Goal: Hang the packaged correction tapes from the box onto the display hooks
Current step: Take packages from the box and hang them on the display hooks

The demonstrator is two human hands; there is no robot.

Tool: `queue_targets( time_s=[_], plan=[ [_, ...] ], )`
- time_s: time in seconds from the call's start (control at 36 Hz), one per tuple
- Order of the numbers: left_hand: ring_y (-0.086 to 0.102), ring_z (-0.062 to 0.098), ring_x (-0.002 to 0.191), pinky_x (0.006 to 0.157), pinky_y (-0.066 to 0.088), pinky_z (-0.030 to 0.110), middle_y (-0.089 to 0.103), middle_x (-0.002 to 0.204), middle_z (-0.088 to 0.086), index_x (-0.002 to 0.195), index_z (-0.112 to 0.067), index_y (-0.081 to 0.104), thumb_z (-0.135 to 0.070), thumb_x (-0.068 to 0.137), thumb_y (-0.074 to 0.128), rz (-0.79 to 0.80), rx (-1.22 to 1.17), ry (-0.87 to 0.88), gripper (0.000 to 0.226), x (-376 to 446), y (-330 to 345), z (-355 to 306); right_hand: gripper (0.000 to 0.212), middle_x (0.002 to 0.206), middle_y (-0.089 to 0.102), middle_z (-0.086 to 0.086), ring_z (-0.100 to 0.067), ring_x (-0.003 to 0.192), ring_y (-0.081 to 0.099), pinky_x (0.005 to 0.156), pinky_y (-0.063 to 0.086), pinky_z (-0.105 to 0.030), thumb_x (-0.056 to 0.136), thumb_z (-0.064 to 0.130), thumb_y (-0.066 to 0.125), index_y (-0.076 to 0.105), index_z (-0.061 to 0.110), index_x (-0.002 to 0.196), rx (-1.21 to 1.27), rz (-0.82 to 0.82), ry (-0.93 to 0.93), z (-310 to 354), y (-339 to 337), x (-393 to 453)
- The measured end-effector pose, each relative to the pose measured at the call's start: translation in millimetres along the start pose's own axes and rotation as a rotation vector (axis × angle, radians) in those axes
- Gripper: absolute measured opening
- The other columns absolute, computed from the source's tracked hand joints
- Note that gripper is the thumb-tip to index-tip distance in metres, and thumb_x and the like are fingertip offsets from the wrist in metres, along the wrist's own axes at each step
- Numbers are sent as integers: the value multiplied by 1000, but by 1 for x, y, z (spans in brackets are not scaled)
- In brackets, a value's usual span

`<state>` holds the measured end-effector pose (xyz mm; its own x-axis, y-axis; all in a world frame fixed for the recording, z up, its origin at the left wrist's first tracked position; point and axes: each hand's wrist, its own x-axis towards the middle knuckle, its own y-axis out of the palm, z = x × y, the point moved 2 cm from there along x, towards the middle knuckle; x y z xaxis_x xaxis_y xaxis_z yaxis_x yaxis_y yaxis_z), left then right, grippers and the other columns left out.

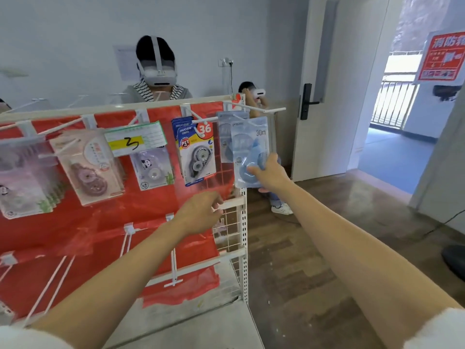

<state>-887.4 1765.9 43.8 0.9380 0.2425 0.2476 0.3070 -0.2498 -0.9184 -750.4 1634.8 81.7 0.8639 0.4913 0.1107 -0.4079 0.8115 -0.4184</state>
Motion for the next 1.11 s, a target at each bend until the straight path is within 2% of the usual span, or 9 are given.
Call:
queue_targets(
  time_s=[0.11,0.25,0.36,0.47,0.69,0.78,0.86,1.0,1.11],
  plan=[
    [58,14,93,87,49,32,64,103,0,105,-12,64,-19,90,57,-14,49,-8,18,-12,-10,21,63,121,47,-16,-35,113,53,90,52,-50,92,25,60,22,4,138,-26,4,20,6,14,27],
    [57,19,89,85,46,35,64,97,5,96,-7,65,-12,89,56,-3,88,4,12,-26,-20,38,58,124,51,-20,-35,110,55,86,53,-42,93,27,58,25,6,135,-16,-42,38,11,32,56],
    [58,19,93,88,46,34,62,99,5,100,-10,65,-15,90,56,6,112,-2,14,-29,-23,48,57,130,48,-23,-40,117,51,94,48,-52,93,22,60,26,5,136,0,-57,61,10,44,68],
    [58,18,92,88,47,35,61,99,3,101,-11,65,-16,90,56,26,115,13,14,-26,-19,54,57,130,50,-22,-38,116,53,95,48,-50,94,21,57,25,4,138,-68,-64,57,6,48,70],
    [56,18,92,87,45,32,58,98,1,102,-13,64,-20,90,55,56,70,79,16,-14,-11,59,51,133,49,-18,-36,118,52,84,43,-33,94,20,53,35,1,138,-377,-56,18,9,43,59],
    [57,19,91,86,46,33,58,95,1,98,-14,64,-19,89,55,74,55,138,13,-11,-9,61,43,138,44,-20,-36,120,51,94,44,-38,98,18,46,40,2,137,-564,-42,-53,14,39,44],
    [58,19,89,85,47,36,59,95,2,97,-14,64,-17,87,56,104,30,187,13,-11,-4,64,44,145,38,-21,-36,126,47,96,41,-37,102,18,40,35,-1,141,-654,-36,-63,12,42,26],
    [54,17,84,83,47,33,55,89,-3,96,-12,64,-16,88,57,134,-15,289,12,-13,6,63,42,124,57,-20,-35,112,56,76,40,-33,92,18,54,46,-4,127,-682,-46,53,-8,54,1],
    [55,17,86,77,45,30,58,94,1,97,-11,63,-16,88,55,178,-59,361,13,-17,19,58,32,117,61,-16,-35,107,58,83,46,-38,93,27,53,50,5,117,-793,-14,4,-24,63,-26]
  ],
)
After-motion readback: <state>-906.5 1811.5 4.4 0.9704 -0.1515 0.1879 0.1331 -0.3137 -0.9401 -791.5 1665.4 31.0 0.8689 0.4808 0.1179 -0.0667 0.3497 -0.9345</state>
